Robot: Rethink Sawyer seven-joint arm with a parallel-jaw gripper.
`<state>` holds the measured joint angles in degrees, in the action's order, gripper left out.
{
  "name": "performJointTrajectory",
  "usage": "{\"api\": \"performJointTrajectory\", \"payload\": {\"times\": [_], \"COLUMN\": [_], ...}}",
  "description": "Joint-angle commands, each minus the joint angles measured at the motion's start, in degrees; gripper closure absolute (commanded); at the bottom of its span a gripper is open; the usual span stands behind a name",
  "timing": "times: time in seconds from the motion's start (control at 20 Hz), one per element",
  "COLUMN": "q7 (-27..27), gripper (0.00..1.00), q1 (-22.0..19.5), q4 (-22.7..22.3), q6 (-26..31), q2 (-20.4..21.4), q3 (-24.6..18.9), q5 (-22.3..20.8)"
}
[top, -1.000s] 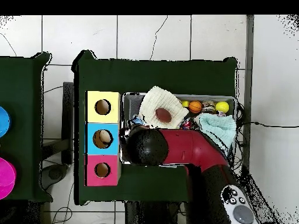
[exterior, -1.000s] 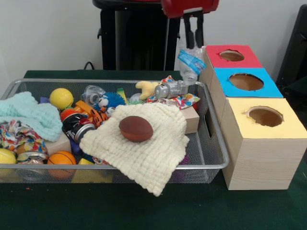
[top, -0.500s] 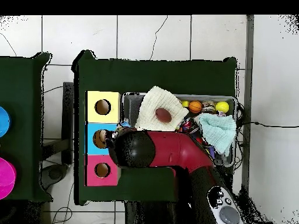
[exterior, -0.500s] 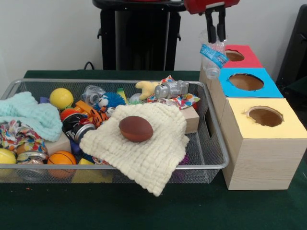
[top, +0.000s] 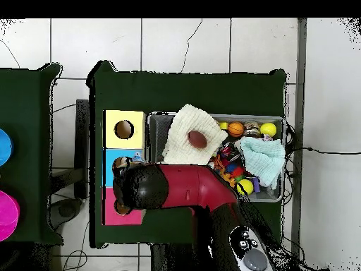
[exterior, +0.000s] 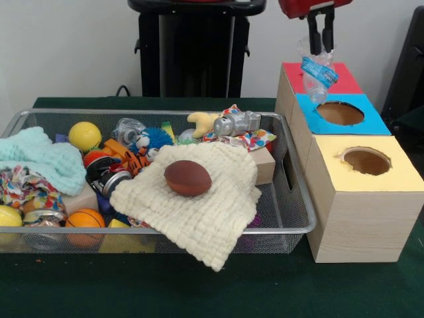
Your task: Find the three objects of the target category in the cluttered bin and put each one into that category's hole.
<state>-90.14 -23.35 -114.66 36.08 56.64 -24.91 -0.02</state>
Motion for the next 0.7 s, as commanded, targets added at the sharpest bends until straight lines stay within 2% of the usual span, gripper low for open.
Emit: {"api": "performJointTrajectory", "payload": {"times": [0.05,0.7], "q7": [-12.3,-13.2], "gripper": [1.00,1.00], "q1": [2.1,7.2], "q4": [-2.8,1.5], "q6": [-2.9,-4.2], "q2": [-2.4,-7.9], "q3": [2.0,6.0], "q5": [2.8,1.6]}}
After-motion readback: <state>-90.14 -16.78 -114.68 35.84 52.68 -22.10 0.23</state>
